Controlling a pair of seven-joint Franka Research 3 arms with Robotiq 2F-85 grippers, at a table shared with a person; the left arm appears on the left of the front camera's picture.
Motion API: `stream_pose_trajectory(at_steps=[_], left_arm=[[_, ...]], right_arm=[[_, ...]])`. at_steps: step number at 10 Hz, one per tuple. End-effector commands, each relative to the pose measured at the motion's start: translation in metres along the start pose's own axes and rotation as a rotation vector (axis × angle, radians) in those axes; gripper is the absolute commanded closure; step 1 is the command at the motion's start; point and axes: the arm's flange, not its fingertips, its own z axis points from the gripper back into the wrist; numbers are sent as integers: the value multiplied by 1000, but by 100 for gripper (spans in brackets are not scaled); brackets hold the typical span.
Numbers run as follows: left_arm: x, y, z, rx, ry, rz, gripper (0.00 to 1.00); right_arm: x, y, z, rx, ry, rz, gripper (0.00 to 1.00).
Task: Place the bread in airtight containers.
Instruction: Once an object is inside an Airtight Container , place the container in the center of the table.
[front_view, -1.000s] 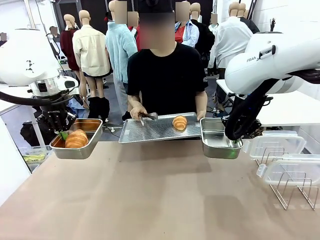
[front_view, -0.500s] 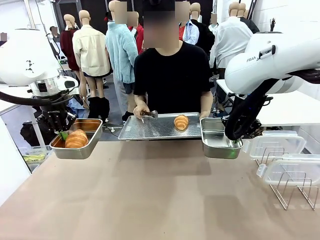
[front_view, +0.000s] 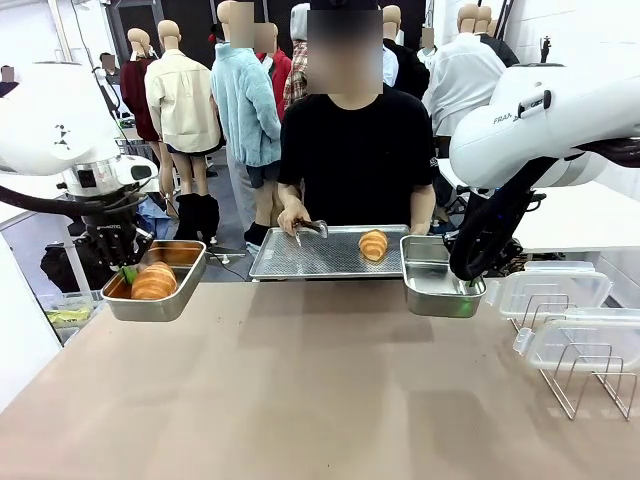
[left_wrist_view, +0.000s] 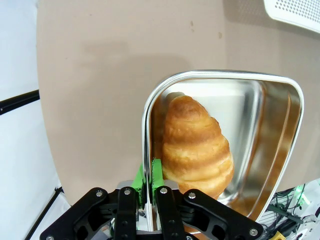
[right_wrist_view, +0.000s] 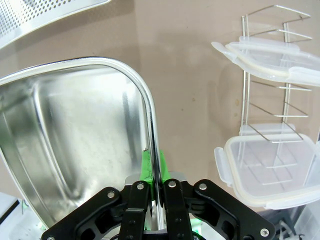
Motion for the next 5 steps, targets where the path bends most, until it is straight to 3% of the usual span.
stream_pose_trajectory(at_steps=[1,5], left_arm=[[9,-1,-29,-9,10,-43,100],[29,-14,-99,15,59,-12,100]], right_arm=[[-2,-2,1,3,-8,-4,100],[-2,-2,1,3,-8,-4,100]])
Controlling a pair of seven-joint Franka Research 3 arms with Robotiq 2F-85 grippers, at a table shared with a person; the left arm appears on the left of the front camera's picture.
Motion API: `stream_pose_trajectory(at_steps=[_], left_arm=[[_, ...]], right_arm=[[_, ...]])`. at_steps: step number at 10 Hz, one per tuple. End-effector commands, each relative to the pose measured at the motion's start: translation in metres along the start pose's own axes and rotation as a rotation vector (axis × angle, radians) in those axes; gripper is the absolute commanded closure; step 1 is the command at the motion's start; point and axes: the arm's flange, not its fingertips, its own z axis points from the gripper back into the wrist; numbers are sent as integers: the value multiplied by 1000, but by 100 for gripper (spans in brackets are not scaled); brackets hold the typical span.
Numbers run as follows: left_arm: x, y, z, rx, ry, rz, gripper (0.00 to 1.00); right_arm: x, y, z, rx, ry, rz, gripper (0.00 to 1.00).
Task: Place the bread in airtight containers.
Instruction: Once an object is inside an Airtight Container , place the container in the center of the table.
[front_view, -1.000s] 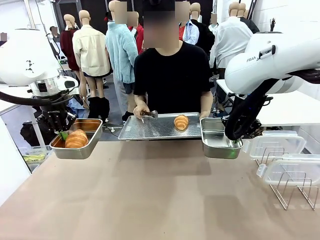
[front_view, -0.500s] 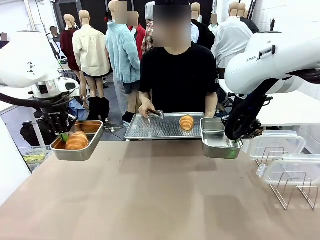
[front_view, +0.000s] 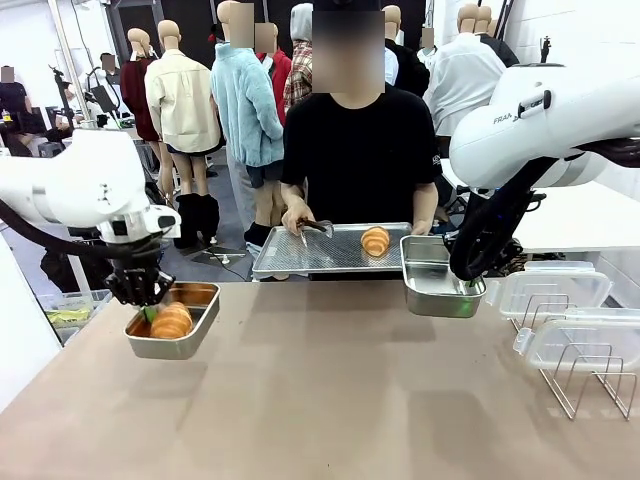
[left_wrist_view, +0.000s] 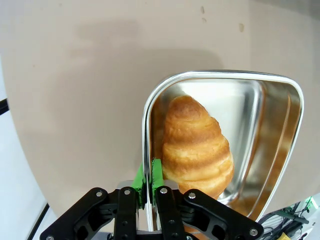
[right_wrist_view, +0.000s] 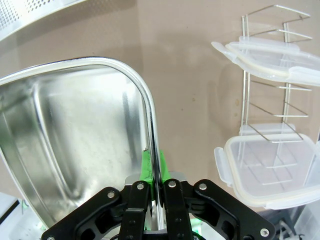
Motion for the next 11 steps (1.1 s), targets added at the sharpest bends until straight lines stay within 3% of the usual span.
stream_pose_trajectory(at_steps=[1,5,11], left_arm=[[9,-8,-17,46,-34,60,100],[10,-4,-58,46,-52,71,100],[19,6,-76,20,-23,71,100]], right_arm=[[-2,-2,1,3,-8,-4,100],[-2,-2,1,3,-8,-4,100],[-2,-2,1,3,-8,-4,100]])
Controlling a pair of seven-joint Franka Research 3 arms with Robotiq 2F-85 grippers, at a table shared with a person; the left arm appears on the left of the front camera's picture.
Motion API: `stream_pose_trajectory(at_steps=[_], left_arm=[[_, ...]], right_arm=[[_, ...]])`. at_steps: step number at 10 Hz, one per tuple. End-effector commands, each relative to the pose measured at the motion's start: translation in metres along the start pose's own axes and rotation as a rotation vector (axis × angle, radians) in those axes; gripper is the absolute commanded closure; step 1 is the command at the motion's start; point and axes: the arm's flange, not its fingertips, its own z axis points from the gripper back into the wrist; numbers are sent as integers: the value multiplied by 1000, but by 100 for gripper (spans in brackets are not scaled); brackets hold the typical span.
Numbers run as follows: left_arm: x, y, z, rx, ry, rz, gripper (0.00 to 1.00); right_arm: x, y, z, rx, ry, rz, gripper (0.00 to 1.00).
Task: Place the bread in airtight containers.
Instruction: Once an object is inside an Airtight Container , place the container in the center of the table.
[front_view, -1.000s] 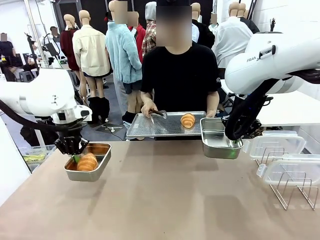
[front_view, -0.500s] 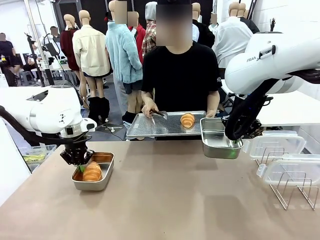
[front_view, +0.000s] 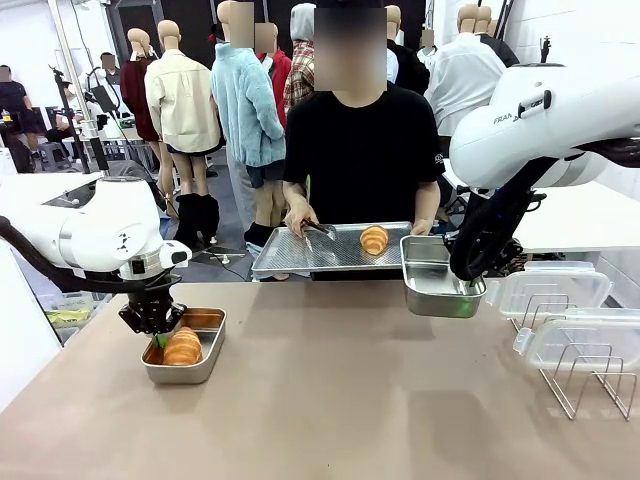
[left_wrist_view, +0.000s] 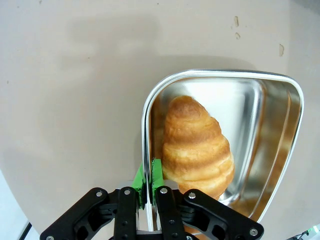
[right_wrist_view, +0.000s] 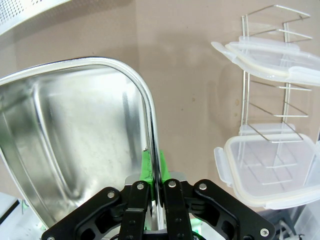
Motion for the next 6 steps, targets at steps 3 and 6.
stream_pose_trajectory(at_steps=[3,6], left_arm=[[5,9,4,-9,-7,3,80],[5,18,18,-41,-6,25,34]], right_arm=[[-2,-2,1,3,-8,-4,100],[-2,-2,1,3,-8,-4,100]])
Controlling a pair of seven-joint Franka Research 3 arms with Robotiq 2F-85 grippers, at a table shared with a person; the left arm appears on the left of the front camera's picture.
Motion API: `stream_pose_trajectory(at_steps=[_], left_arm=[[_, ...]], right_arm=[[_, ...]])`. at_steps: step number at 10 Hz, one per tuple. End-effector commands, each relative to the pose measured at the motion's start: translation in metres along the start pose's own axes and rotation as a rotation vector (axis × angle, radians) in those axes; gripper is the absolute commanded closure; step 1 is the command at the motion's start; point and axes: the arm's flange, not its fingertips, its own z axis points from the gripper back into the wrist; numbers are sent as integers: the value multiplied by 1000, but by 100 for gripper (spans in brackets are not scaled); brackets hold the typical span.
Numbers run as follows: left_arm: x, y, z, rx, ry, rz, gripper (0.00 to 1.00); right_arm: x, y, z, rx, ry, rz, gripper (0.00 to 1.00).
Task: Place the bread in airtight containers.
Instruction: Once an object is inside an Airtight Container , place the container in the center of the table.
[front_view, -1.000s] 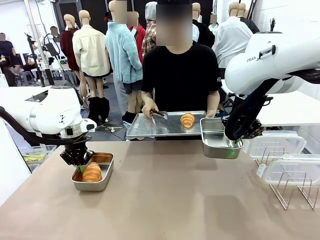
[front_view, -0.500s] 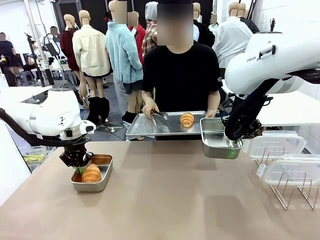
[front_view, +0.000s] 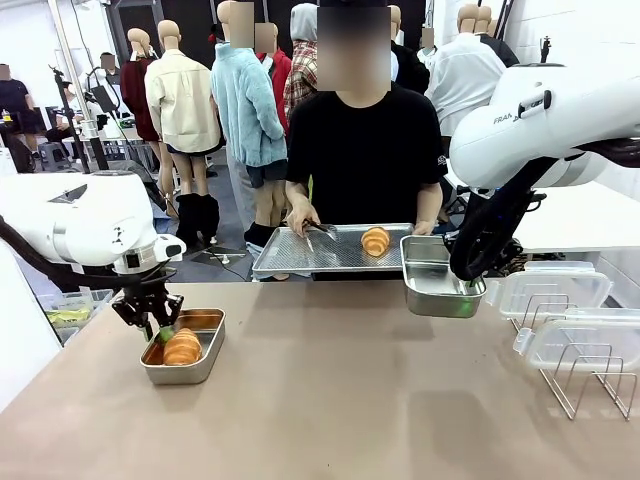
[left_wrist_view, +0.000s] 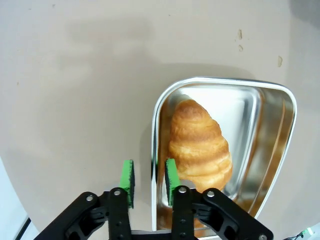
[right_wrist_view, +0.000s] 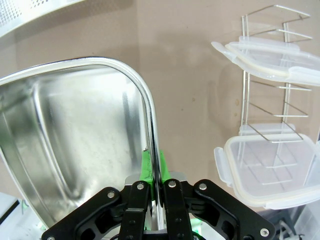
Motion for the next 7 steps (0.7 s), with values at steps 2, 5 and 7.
stream_pose_trajectory(at_steps=[2,5,7], left_arm=[[0,6,19,-21,-1,-10,34],[-6,20,62,-44,-35,-34,34],[-5,52,94,-62,-83,-6,34]], right_arm=[[-2,-1,1,3,-8,-4,100],[-2,-1,1,3,-8,-4,100],[-2,-1,1,3,-8,-4,100]])
